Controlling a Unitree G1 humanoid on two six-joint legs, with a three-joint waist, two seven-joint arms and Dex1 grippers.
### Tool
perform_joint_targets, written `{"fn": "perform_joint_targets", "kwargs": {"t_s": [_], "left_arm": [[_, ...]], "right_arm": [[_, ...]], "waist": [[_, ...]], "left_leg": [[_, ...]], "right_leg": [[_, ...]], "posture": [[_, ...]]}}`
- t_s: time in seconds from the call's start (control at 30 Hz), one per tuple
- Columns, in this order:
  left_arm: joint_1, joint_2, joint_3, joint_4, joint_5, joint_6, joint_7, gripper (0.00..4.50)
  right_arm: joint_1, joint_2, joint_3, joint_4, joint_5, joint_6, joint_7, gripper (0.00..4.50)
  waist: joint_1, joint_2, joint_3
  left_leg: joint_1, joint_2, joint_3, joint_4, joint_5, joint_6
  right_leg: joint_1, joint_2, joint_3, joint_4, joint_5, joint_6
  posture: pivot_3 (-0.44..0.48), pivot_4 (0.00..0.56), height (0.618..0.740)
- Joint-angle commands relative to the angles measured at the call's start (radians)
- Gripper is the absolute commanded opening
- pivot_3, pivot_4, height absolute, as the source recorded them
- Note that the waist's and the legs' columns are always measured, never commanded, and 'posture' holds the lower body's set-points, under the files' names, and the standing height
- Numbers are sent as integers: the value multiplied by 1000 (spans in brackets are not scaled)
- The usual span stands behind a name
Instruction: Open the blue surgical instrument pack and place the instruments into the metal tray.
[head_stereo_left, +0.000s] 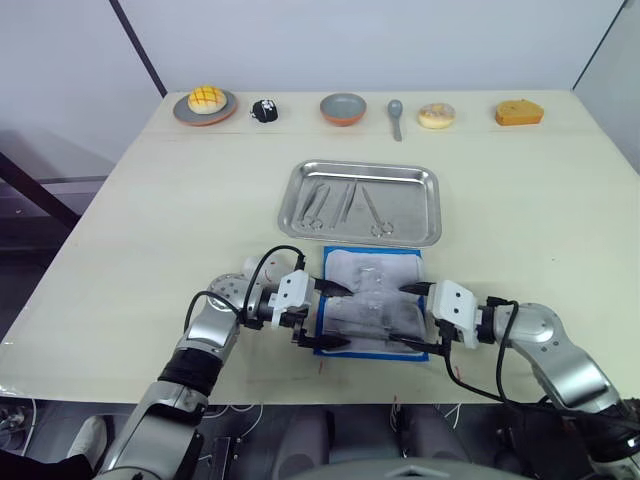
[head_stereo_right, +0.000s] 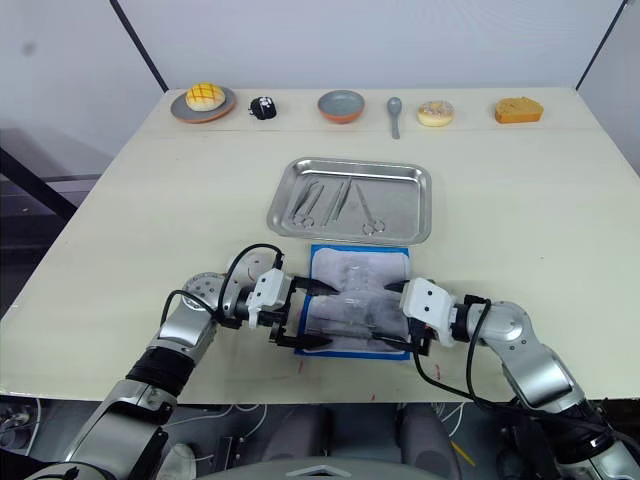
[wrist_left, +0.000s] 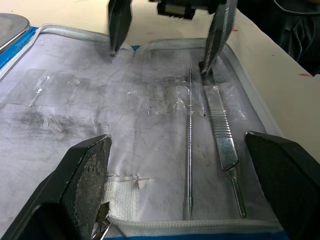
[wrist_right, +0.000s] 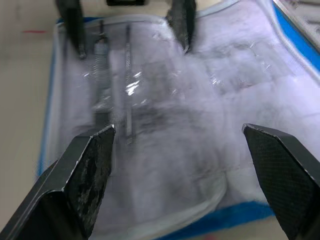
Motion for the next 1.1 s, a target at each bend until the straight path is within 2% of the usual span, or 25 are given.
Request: {"fn": "perform_joint_targets", "kwargs": {"t_s": [0.03, 0.43, 0.53, 0.63, 0.77, 0.8, 0.83, 1.1], "left_arm": [[56, 13, -63, 30, 57, 34, -14, 4500], [60, 21, -60, 17, 55, 44, -8, 4500], [59, 21, -61, 16, 53, 46, -8, 4500], [59, 22, -61, 15, 53, 47, -9, 4500], [61, 23, -60, 13, 53, 48, -6, 4500], [61, 24, -60, 12, 53, 49, -5, 4500], [62, 24, -59, 11, 53, 50, -4, 4500], [67, 22, -62, 8, 53, 53, -2, 4500]], "right_arm": [[-16, 10, 9, 16, -10, -20, -4, 4281], [-49, 8, 77, 110, -67, -103, 43, 4281], [-55, 19, 86, 135, -60, -105, 52, 3498], [-61, 30, 94, 160, -62, -101, 58, 2114], [-58, 27, 100, 166, -70, -103, 63, 771], [-57, 27, 100, 166, -69, -103, 63, 263], [-56, 26, 100, 164, -68, -102, 63, 117], [-60, 5, 95, 127, -61, -98, 77, 117]], "waist": [[0, 0, 0], [-2, -1, 0], [-3, -1, -1], [-4, -1, -1], [-4, -1, -1], [-4, -1, -1], [-4, -1, -1], [-3, -1, -1]], "left_leg": [[0, 0, 0, 0, 0, 0], [1, 0, 0, 0, 0, 0], [1, 0, 0, 0, 0, 0], [1, 0, 0, 0, 0, 0], [2, 0, 0, 0, 0, 0], [2, 0, 0, 0, 0, 0], [2, 0, 0, 0, 0, 0], [2, 0, 0, 0, 0, 0]], "right_leg": [[0, 0, 0, 0, 0, 0], [0, 0, 0, 0, 0, 0], [0, 0, 0, 1, 0, 0], [0, 1, 0, 1, 0, 0], [0, 1, 0, 1, 0, 0], [0, 1, 0, 1, 0, 0], [0, 1, 0, 1, 0, 0], [0, 1, 0, 1, 0, 0]], "posture": [[0, 150, 732], [0, 150, 732], [0, 150, 732], [0, 150, 732], [0, 150, 732], [0, 150, 732], [0, 150, 732], [0, 150, 732]]}}
